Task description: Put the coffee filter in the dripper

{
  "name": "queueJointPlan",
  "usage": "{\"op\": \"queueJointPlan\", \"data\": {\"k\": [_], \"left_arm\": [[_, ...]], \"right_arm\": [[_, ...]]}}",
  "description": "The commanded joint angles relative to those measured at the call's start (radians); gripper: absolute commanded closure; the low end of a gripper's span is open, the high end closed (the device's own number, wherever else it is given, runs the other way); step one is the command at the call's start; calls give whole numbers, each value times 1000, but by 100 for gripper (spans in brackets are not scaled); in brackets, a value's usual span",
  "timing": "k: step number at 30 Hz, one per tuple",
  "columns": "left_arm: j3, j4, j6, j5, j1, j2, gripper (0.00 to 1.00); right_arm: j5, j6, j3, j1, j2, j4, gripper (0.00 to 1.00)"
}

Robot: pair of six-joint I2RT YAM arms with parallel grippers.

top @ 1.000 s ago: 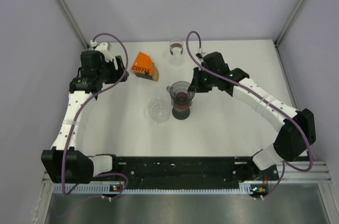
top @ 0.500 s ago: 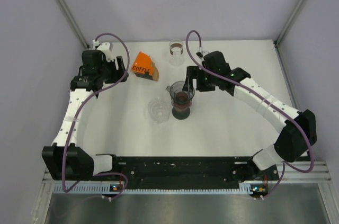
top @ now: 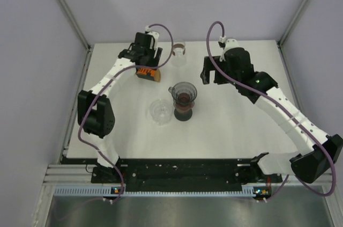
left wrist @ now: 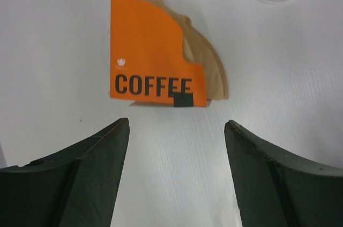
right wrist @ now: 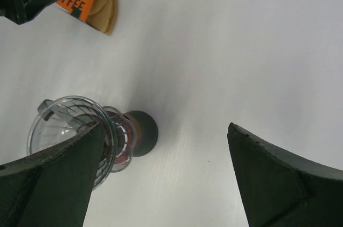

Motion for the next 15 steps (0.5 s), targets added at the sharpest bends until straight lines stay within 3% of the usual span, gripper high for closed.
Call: {"op": "queueJointPlan", "data": {"k": [1, 10, 15], "left_arm": [[152, 49, 108, -190, -59, 160, 23], [264, 144, 264, -406, -144, 395, 25], [257, 138, 278, -420, -144, 433, 36]], "right_arm": [[79, -51, -40, -11, -24, 7, 4], [103, -75, -60, -17, -7, -3, 4], [114, -83, -64, -20, -9, -6, 4]]}}
